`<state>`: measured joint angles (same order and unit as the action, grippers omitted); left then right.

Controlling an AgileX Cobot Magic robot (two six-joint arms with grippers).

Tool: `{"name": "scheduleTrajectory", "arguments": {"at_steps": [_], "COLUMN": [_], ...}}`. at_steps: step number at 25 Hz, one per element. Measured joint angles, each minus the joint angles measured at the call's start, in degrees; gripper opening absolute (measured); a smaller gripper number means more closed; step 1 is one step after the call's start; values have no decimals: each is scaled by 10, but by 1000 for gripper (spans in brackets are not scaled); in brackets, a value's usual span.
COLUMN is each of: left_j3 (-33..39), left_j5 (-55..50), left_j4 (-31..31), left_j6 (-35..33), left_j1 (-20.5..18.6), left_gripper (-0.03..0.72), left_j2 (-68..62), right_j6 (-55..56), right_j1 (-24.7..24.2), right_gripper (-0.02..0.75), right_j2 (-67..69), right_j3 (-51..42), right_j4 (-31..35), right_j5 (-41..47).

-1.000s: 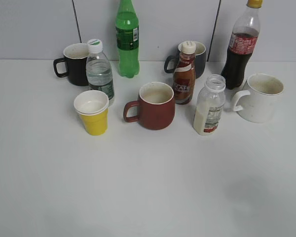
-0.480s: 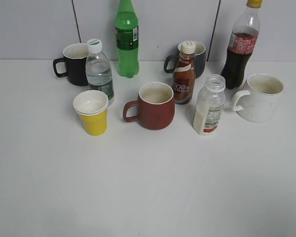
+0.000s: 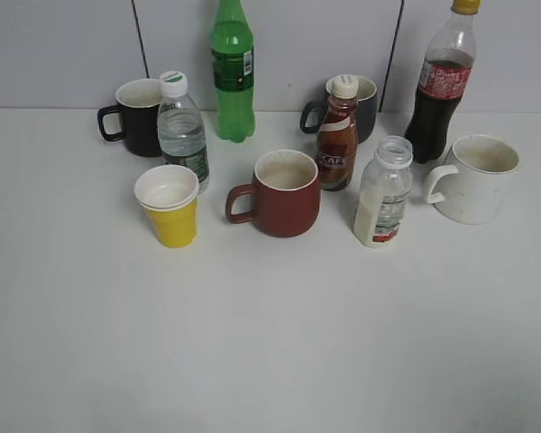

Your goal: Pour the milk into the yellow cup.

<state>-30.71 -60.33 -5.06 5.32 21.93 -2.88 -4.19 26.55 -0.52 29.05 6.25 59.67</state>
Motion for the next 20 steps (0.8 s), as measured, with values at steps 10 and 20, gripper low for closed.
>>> {"name": "scheduleTrajectory", "arguments": {"at_steps": [10,20], "left_j3": [0,0], "left_j5": [0,0], "left_j4": [-1,-1], "left_j6": [0,0], "left_j1": [-1,-189], "left_gripper": [380,380], "left_j2": [0,3], "right_j6": [-1,-1], "right_j1": [0,-190], "right_gripper": [594,593], "right_j2": [0,0], "right_j3": [-1,-1], "right_j4": [0,1], "right_j5": [0,0]}}
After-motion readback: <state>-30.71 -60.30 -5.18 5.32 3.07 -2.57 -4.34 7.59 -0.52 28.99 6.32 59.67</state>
